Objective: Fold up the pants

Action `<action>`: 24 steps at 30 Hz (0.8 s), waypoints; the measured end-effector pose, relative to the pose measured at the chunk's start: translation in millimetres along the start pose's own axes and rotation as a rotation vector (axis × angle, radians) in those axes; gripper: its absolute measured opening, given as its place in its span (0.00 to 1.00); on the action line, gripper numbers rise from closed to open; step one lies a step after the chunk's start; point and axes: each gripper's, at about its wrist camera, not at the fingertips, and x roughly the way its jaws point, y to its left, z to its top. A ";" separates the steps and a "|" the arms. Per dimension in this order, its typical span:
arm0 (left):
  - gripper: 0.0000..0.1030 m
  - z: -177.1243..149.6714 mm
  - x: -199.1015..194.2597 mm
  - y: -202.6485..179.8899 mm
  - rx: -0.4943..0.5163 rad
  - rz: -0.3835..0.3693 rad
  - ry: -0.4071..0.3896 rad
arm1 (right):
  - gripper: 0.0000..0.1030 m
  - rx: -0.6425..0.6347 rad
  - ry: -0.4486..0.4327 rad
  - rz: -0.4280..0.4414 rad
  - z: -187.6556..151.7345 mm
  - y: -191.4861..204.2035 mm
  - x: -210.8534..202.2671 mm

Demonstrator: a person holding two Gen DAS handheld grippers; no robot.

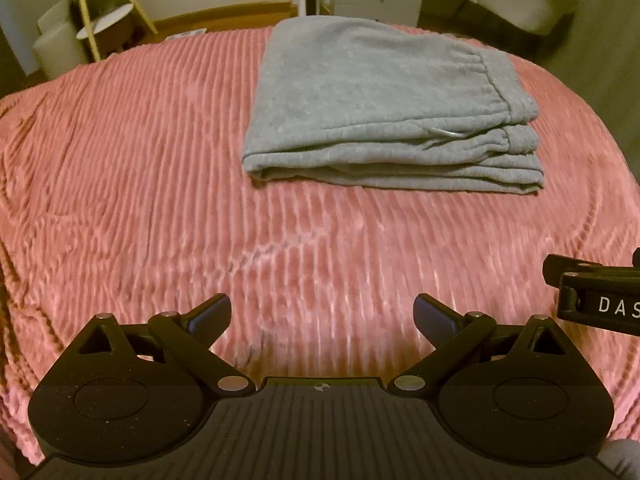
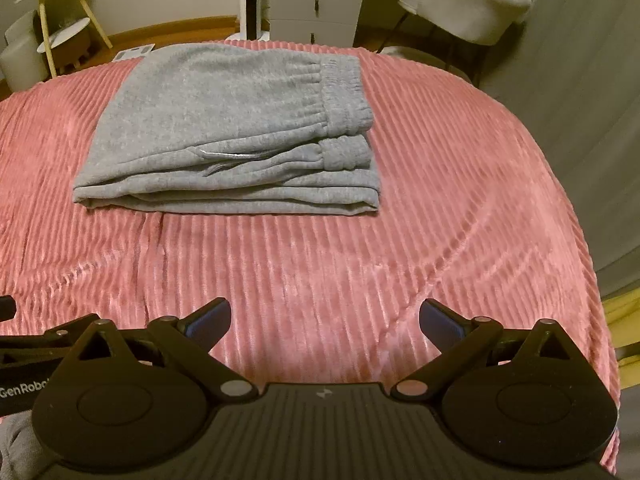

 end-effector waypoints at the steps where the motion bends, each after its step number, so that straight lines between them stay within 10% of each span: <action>1: 0.98 0.2 -0.2 -0.3 0.000 -0.001 0.000 | 0.97 -0.001 0.000 -0.001 0.2 0.3 -0.3; 24: 0.98 1.7 -5.7 -1.9 0.007 -0.003 -0.001 | 0.97 -0.009 -0.002 0.002 0.5 0.4 -5.4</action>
